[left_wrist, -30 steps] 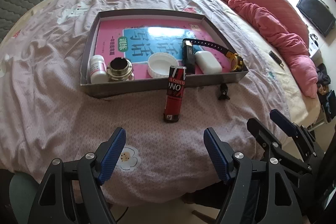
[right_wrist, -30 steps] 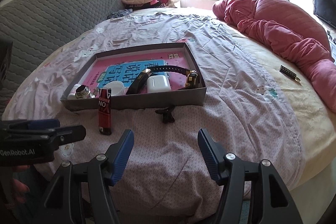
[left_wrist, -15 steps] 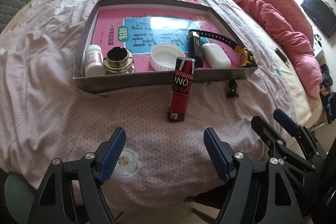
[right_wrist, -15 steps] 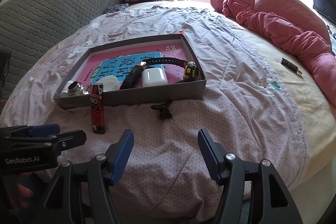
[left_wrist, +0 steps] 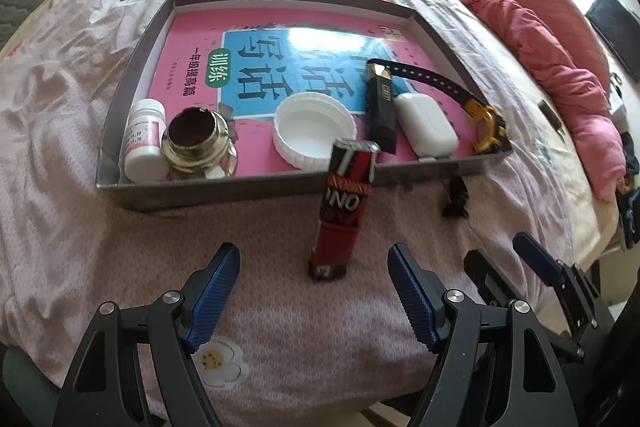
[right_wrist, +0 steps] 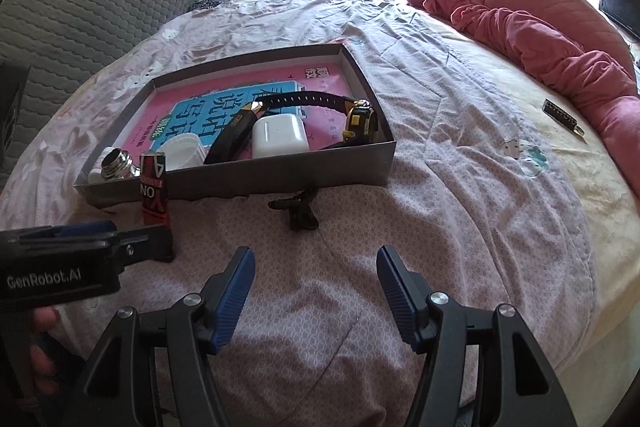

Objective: Organize rigid objects
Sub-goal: 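Withdraw both tools from the box toward the red can and black clip, then grasp the red ONO can with the left tool while the right tool grasps the black clip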

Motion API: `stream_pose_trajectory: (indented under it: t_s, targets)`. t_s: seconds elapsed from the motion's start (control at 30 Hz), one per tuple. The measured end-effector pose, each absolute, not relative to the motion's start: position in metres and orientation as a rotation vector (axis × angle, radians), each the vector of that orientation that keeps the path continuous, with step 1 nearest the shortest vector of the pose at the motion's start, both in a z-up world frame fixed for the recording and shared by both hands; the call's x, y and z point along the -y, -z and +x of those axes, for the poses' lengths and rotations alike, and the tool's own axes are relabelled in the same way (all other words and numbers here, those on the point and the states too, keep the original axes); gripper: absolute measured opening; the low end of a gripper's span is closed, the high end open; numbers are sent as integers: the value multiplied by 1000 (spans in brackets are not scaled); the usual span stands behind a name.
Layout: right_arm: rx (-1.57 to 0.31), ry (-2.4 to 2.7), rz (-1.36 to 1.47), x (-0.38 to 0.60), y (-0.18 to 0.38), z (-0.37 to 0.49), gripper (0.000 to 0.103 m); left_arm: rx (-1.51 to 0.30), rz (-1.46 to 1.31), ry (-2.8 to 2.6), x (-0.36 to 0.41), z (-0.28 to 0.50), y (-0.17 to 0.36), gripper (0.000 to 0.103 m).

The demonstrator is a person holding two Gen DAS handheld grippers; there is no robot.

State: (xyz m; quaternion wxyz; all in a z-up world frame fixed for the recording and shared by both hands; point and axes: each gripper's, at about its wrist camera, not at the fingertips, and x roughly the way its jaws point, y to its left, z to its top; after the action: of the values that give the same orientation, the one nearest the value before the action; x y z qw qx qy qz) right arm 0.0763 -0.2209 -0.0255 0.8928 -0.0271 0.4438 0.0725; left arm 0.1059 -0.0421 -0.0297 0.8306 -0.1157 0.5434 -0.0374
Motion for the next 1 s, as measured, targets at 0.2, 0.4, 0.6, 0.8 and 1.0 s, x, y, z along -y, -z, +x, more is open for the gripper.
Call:
stream_pose_trajectory:
  t_s: [0.2,0.4,0.6,0.8,1.0]
  targets:
    - [-926,-162,-70,218,32,91,63,-1154,-266,70,41,119,30,77]
    - [-923,-173,-93,214,41,105,63,-1153,-275,77,39,125,31,77]
    - [-905,-184,-73,211,44,112,63,-1152,-289,75,36,127,32,68]
    - [-896,-197,-66,209,46,114,55,-1151,-296,80,35,129,33,59]
    - [-890,-209,-41,211,46,117,42,-1158,-300,102,41,131,36,48]
